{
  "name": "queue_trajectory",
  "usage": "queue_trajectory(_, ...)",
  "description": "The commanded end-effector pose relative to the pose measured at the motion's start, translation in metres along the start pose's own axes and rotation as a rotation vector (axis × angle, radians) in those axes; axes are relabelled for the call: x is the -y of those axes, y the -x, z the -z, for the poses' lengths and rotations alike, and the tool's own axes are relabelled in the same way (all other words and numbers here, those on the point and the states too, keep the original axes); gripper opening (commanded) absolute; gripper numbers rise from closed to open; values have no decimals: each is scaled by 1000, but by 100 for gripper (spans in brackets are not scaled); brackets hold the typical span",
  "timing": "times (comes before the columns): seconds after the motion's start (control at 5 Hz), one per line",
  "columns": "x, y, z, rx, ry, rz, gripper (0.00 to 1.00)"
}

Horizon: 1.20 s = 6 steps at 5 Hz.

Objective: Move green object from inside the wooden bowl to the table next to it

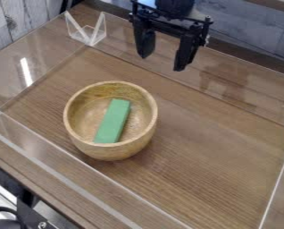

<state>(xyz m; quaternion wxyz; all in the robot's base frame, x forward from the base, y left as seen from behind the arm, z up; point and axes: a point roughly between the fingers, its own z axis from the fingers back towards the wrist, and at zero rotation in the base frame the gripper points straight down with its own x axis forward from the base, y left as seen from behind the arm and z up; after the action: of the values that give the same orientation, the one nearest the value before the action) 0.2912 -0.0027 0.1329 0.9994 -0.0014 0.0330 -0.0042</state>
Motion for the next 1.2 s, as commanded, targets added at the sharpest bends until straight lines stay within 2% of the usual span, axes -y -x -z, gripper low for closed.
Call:
queue_trajectory(0.0,-14,19,9,-11,-6,53,100)
queue_trajectory(0.2,-34,32,26,-24,-17,50,100)
queue_trajectory(0.4,-55,42,35,-2,-35,53,100)
queue_trajectory(0.6,-57,47,51,13,-39,16,100)
queue_trajectory(1.0,-53,49,79,41,-32,-71,100)
